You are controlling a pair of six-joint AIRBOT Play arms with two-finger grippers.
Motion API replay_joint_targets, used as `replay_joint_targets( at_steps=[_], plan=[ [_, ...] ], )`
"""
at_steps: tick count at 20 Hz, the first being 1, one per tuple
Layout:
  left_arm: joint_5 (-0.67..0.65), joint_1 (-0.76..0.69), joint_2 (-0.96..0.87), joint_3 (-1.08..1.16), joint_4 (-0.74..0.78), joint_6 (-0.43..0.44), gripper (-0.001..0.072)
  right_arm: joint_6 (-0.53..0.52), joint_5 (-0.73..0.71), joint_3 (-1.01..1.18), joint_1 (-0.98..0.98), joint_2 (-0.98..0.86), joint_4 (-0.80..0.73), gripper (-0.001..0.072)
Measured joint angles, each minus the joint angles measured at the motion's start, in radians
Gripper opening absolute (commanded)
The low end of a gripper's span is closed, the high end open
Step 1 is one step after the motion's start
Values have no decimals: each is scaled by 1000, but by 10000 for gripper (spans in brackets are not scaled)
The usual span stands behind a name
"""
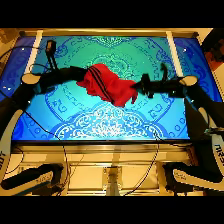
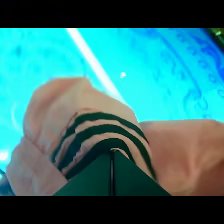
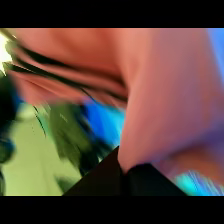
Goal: Fold the clothes and pants, and hang the long-sleeved shirts on hangers.
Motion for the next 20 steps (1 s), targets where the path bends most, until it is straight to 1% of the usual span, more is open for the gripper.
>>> replay_joint_targets(
  at_steps=[3, 5, 8, 12, 14, 15, 16, 18, 20],
  plan=[
    [64, -30, -29, 179, 182, -185, 10, 36, -163, 182, -10, 0, -57, 9],
    [108, -39, -50, 291, 251, -268, 10, 50, -309, 266, -12, -9, -87, 9],
    [156, -45, -95, 447, 304, -326, 10, 63, -520, 337, -14, -27, -87, 9],
    [204, -51, -158, 602, 331, -344, 9, 70, -719, 370, -14, -54, -14, 11],
    [170, -55, -176, 638, 341, -344, 10, 69, -747, 377, -15, -60, 4, 9],
    [123, -56, -185, 649, 352, -342, 10, 69, -737, 378, -17, -63, -1, 9],
    [49, -58, -195, 655, 377, -338, 9, 67, -710, 380, -21, -65, -16, 7],
    [-110, -64, -213, 644, 457, -335, 9, 65, -599, 380, -34, -72, -84, 5],
    [-258, -76, -224, 584, 576, -345, 9, 63, -434, 373, -47, -78, -187, 5]
  ],
)
